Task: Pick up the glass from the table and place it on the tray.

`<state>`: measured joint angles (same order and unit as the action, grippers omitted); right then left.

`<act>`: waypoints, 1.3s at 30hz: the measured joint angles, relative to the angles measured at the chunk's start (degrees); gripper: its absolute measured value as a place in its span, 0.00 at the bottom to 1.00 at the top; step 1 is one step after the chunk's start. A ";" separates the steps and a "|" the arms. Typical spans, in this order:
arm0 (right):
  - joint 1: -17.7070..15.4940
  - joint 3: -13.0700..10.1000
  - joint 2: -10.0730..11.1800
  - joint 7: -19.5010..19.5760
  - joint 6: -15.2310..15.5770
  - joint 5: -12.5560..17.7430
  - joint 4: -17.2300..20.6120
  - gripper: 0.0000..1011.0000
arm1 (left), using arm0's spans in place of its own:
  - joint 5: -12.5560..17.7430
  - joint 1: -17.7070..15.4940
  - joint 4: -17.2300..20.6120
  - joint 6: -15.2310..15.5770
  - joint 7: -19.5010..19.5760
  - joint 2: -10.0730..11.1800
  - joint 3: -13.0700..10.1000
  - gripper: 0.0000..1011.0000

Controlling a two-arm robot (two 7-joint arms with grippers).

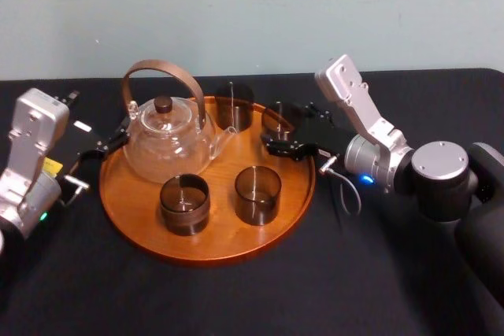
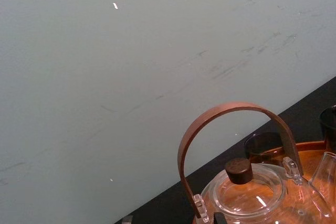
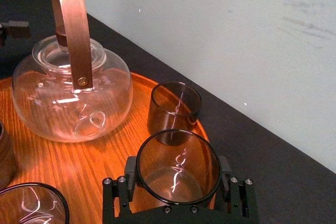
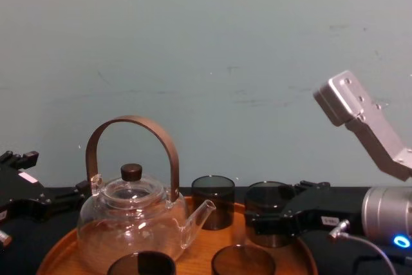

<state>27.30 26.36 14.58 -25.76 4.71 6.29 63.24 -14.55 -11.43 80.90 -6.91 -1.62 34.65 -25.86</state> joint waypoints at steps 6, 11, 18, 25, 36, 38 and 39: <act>0.60 0.34 -0.58 -0.01 -0.51 -0.24 -1.48 0.91 | 0.00 0.00 0.00 0.00 0.00 0.00 0.00 0.99; 0.95 0.47 -0.85 -0.14 -1.10 -0.31 -2.49 0.91 | 0.00 0.00 0.00 0.00 0.00 0.00 0.00 0.99; 1.48 0.62 -1.35 -0.18 -1.66 -0.46 -3.95 0.91 | 0.00 0.00 0.00 0.00 0.00 0.00 0.00 0.99; 1.86 0.79 -1.70 -0.30 -1.96 -0.62 -4.91 0.91 | 0.00 0.00 0.00 0.00 0.00 0.00 0.00 0.99; 2.26 1.12 -2.25 -0.42 -2.43 -1.00 -6.54 0.91 | 0.00 0.00 0.00 0.00 0.00 0.00 0.00 0.99; 2.32 1.14 -2.32 -0.44 -2.47 -1.03 -6.71 0.91 | 0.00 0.00 0.00 0.00 0.00 0.00 0.00 0.99; 2.34 1.15 -2.35 -0.46 -2.51 -1.06 -6.83 0.91 | 0.00 0.00 0.00 0.00 0.00 0.00 0.00 0.99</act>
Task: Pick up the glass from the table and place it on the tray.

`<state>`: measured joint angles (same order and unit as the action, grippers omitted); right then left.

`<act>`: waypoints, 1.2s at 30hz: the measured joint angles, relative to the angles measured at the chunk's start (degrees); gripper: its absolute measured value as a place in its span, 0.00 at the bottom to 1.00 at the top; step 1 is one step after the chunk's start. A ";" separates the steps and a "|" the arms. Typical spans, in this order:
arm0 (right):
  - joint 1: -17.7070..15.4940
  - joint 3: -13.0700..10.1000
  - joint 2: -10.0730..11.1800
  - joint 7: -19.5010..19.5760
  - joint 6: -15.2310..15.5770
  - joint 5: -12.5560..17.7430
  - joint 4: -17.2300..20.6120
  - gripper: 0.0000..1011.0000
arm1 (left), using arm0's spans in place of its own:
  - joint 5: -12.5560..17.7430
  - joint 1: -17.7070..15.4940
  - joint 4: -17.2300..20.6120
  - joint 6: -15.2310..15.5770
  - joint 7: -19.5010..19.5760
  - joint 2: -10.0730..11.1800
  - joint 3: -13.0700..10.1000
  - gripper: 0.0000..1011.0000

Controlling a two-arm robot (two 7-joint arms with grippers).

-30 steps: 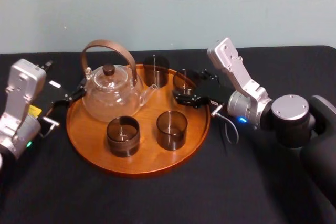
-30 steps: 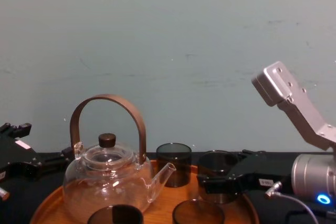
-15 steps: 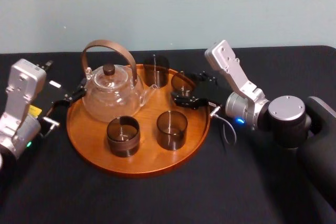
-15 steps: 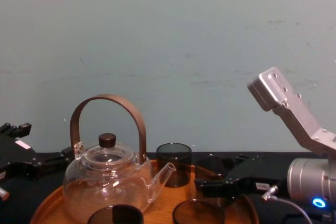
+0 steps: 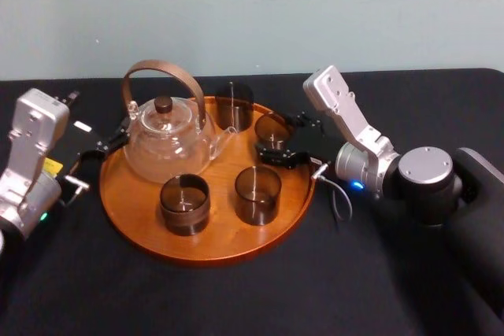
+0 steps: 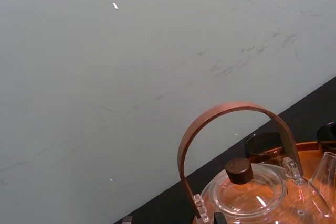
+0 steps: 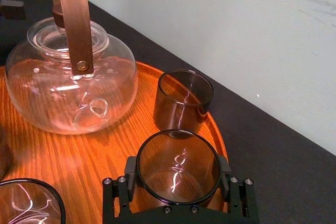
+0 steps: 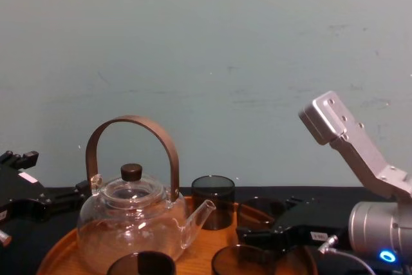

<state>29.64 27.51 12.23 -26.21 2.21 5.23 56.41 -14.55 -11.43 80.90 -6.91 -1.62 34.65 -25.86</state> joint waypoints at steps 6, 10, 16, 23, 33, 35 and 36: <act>0.07 0.03 -0.10 -0.10 -0.25 -0.11 -0.37 0.91 | 0.00 0.00 0.00 0.00 0.00 0.00 0.00 0.99; 0.13 0.06 -0.23 -0.09 -0.35 -0.23 -0.55 0.91 | 0.00 0.00 0.00 0.00 0.00 0.00 0.00 0.99; 0.13 0.08 -0.30 0.04 -0.37 -0.35 -0.59 0.91 | 0.00 0.00 0.00 0.00 0.00 0.00 0.00 0.99; 0.11 0.07 -0.30 0.04 -0.37 -0.35 -0.59 0.91 | 0.00 0.00 0.00 0.00 0.00 0.00 0.00 0.99; 0.09 0.04 -0.28 0.04 -0.37 -0.33 -0.59 0.91 | 0.00 0.00 0.00 0.00 0.00 0.00 0.00 0.99; 0.09 0.04 -0.27 0.04 -0.36 -0.32 -0.59 0.91 | 0.00 0.00 0.00 0.00 0.00 0.00 0.00 0.99; 0.09 0.04 -0.26 0.04 -0.36 -0.32 -0.59 0.91 | 0.00 0.00 0.00 0.00 0.00 0.00 0.00 0.99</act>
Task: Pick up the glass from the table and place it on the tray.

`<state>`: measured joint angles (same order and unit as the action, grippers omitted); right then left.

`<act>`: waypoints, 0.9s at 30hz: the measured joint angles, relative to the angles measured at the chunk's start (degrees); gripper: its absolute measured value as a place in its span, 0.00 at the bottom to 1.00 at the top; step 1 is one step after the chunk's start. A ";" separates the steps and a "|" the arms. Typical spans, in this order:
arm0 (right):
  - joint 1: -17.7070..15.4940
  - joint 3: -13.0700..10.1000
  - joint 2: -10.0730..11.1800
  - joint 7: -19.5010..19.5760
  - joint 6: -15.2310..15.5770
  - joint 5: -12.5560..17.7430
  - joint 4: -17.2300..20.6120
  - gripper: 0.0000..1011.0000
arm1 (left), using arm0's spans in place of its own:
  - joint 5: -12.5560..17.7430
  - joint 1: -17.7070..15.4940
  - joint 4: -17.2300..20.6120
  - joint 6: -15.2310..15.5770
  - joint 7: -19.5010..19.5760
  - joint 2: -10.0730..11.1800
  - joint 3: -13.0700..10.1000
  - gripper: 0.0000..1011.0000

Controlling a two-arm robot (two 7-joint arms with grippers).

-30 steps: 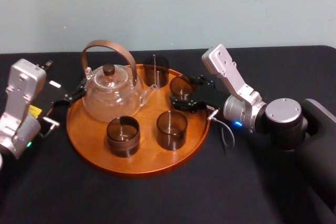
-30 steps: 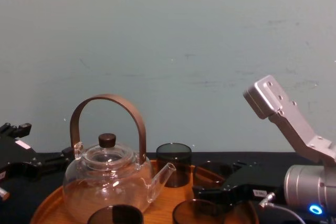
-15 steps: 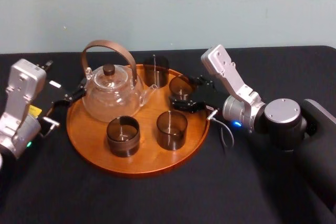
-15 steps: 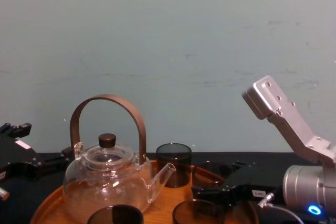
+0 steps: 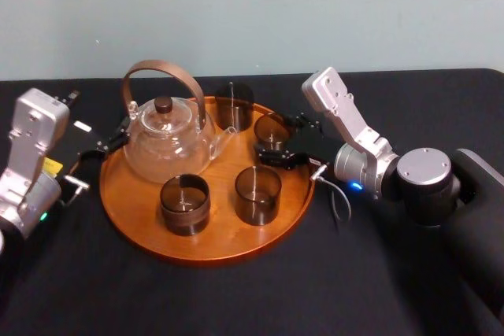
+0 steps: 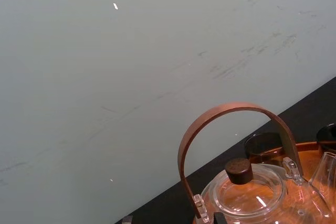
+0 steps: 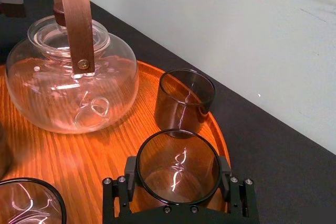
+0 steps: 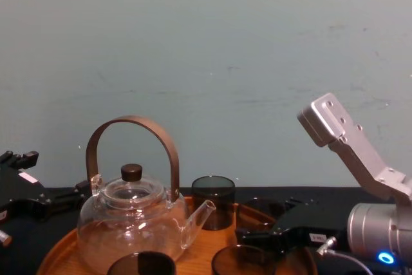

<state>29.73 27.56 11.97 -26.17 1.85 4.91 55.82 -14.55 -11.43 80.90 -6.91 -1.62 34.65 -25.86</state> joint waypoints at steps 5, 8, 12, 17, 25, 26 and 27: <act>0.00 0.00 0.02 0.00 0.01 0.00 0.00 0.91 | 0.00 0.00 0.00 0.00 0.00 0.00 0.00 0.99; 0.00 0.00 0.03 0.00 0.02 0.00 0.00 0.91 | 0.00 0.00 0.00 0.00 0.00 0.00 0.00 0.99; 0.00 0.00 0.03 0.00 0.03 0.00 0.00 0.91 | 0.00 0.00 0.00 0.00 0.00 0.00 0.00 0.99; 0.00 0.00 0.03 0.00 0.05 0.01 0.00 0.91 | 0.00 0.00 0.00 0.00 0.00 0.00 0.00 0.99; 0.00 0.00 0.03 0.00 0.06 0.01 0.00 0.91 | 0.00 0.00 0.00 0.00 0.00 0.00 0.00 0.99; 0.00 0.00 0.03 0.00 0.06 0.01 0.00 0.91 | 0.00 0.00 0.00 0.00 0.00 0.00 0.00 0.99; 0.00 0.00 0.03 0.00 0.07 0.01 0.00 0.91 | 0.00 0.00 0.00 0.00 0.00 0.00 0.00 0.99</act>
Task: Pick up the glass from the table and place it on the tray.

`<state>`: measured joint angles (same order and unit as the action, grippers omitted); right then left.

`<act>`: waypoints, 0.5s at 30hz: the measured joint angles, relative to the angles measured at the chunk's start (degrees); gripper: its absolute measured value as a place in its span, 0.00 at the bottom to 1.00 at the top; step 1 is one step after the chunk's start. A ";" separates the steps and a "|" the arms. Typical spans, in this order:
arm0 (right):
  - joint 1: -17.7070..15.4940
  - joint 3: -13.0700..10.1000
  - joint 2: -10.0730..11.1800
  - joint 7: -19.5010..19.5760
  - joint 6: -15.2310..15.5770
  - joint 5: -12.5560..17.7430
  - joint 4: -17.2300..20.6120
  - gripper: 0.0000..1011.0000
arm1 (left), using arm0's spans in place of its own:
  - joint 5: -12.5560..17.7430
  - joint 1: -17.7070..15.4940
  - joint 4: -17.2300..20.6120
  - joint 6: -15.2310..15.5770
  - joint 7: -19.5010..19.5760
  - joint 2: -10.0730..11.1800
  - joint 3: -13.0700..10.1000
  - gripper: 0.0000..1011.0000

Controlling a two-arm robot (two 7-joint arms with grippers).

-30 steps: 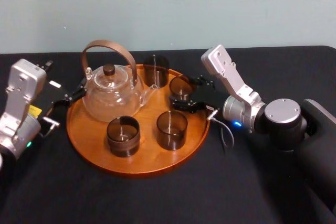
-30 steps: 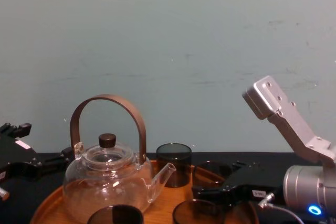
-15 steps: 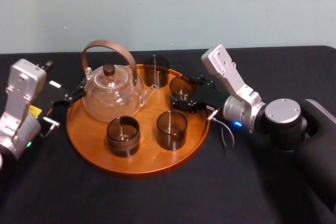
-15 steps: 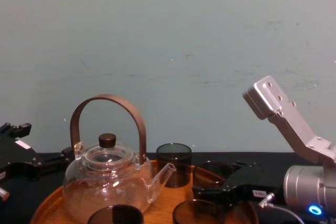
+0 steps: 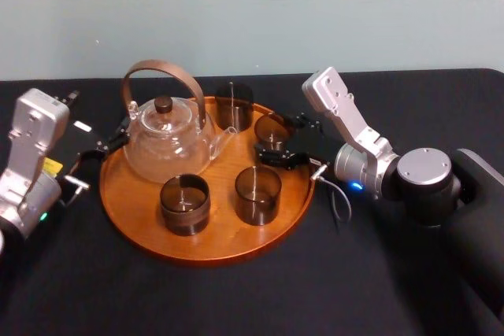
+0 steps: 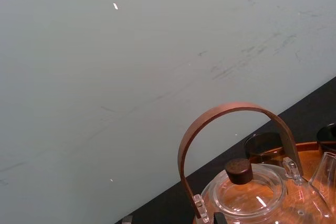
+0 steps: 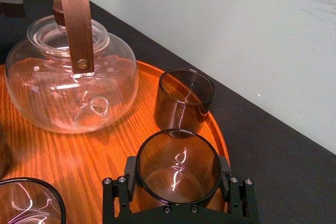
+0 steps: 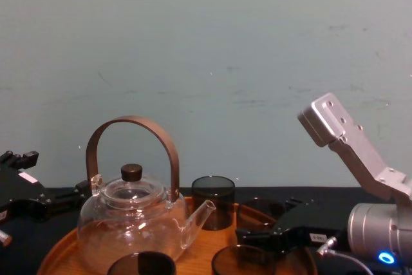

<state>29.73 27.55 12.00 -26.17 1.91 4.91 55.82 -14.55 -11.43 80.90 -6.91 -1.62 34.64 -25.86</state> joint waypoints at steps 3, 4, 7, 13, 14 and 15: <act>0.00 0.00 0.00 0.00 0.00 0.00 0.00 0.91 | 0.00 0.00 0.00 0.00 0.00 0.00 0.00 0.99; 0.00 0.00 0.00 0.00 0.00 0.00 0.00 0.91 | 0.00 0.00 0.00 0.00 0.00 0.00 0.00 0.99; 0.00 0.00 0.00 0.00 0.00 0.00 0.00 0.91 | 0.00 0.00 0.00 0.00 0.00 0.00 0.00 0.99; 0.00 0.00 0.00 0.00 0.00 0.00 0.00 0.91 | 0.00 0.00 0.00 0.00 0.00 0.00 0.00 0.99; 0.00 0.00 0.00 0.00 0.03 -0.01 0.00 0.92 | 0.00 0.00 0.00 0.00 0.00 0.00 0.00 0.99; -0.01 0.01 0.02 0.00 0.07 -0.02 -0.01 0.93 | 0.00 0.00 0.00 0.00 0.00 0.00 0.00 0.99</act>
<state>29.72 27.56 12.02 -26.17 1.98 4.90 55.81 -14.55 -11.43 80.90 -6.91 -1.62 34.65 -25.86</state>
